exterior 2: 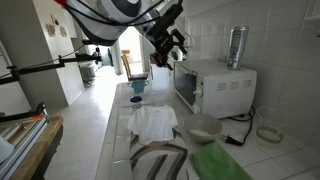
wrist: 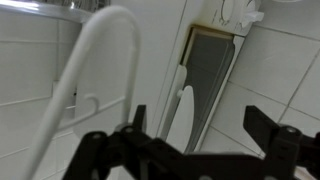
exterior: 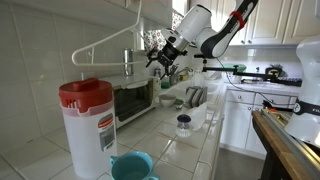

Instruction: Open the microwave door

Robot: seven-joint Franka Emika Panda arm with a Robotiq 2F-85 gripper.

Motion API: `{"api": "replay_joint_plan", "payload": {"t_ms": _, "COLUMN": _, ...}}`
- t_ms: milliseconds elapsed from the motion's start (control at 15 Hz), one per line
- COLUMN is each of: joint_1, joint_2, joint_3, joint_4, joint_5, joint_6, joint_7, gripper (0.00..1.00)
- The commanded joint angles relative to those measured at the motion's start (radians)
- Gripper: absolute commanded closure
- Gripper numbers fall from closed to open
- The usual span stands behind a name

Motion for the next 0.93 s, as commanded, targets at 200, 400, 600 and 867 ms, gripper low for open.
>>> {"api": "replay_joint_plan", "payload": {"t_ms": 200, "joint_1": -0.059, "joint_2": 0.026, "joint_3": 0.084, "joint_4": 0.006, "joint_5": 0.011, "joint_6": -0.011, "joint_7": 0.037, "gripper": 0.0}}
{"api": "replay_joint_plan", "payload": {"t_ms": 400, "joint_1": -0.066, "joint_2": 0.06, "joint_3": 0.13, "joint_4": 0.015, "joint_5": 0.118, "joint_6": -0.021, "joint_7": 0.01, "gripper": 0.0}}
{"api": "replay_joint_plan", "payload": {"t_ms": 600, "joint_1": -0.085, "joint_2": 0.079, "joint_3": 0.178, "joint_4": 0.03, "joint_5": 0.179, "joint_6": -0.041, "joint_7": 0.002, "gripper": 0.0}}
{"api": "replay_joint_plan", "payload": {"t_ms": 867, "joint_1": -0.11, "joint_2": 0.085, "joint_3": 0.214, "joint_4": 0.06, "joint_5": 0.22, "joint_6": -0.063, "joint_7": -0.004, "gripper": 0.0}}
